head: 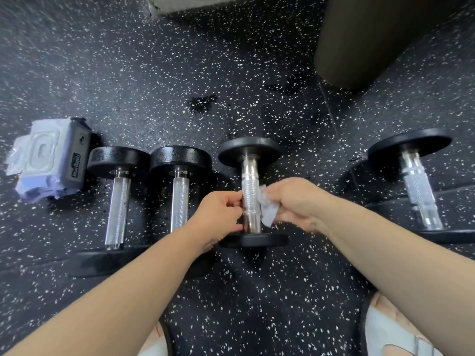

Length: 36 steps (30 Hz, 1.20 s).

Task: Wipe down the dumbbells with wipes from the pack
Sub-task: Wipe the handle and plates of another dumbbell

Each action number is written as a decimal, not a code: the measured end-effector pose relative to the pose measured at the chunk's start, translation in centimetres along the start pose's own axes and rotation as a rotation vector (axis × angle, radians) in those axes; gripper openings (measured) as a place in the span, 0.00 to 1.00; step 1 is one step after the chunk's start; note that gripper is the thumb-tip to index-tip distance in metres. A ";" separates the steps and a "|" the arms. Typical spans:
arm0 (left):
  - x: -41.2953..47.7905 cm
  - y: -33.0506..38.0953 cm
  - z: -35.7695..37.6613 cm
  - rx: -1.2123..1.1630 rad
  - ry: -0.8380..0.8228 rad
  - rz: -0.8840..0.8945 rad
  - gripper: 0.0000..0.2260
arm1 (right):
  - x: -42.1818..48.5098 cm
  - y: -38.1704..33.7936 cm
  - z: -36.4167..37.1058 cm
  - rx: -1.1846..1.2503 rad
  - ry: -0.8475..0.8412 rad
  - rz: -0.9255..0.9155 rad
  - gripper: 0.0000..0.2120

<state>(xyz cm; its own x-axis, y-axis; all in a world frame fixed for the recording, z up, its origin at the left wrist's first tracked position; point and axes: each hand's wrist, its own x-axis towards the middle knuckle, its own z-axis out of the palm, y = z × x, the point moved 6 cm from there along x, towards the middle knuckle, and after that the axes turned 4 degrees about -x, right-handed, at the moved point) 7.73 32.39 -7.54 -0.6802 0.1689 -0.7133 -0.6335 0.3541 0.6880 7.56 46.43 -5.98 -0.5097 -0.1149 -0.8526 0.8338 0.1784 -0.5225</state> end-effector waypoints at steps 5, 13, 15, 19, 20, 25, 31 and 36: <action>0.3 0.3 0.3 0.021 0.011 0.023 0.10 | 2.6 -3.1 -0.3 0.245 0.115 -0.109 0.11; 0.7 2.9 0.2 0.625 0.304 0.103 0.16 | 1.2 2.4 1.1 -0.075 -0.010 0.066 0.14; 0.8 2.8 0.0 0.583 0.341 0.088 0.18 | 1.1 1.9 1.1 -0.061 0.047 0.024 0.14; 1.1 2.2 0.9 0.347 0.275 0.128 0.08 | -0.2 1.6 0.6 -0.208 0.140 -0.123 0.14; 1.2 2.1 1.3 0.289 0.251 0.127 0.06 | -0.6 1.5 0.1 -0.255 0.171 -0.156 0.13; 2.0 1.5 4.8 -0.075 0.026 0.058 0.12 | -1.5 1.6 -3.5 -0.335 0.285 -0.170 0.13; 2.4 1.3 5.6 -0.167 -0.112 -0.028 0.12 | -1.0 2.0 -4.0 -0.338 0.280 -0.136 0.12; 1.3 2.0 2.4 0.131 0.077 0.057 0.10 | -0.8 2.1 -2.4 -0.269 0.189 -0.111 0.12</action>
<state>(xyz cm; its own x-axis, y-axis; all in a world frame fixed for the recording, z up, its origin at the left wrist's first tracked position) 6.46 35.51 -7.44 -0.7430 0.1225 -0.6579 -0.5434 0.4635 0.7000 9.23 49.23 -6.36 -0.6453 0.0301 -0.7633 0.6981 0.4289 -0.5733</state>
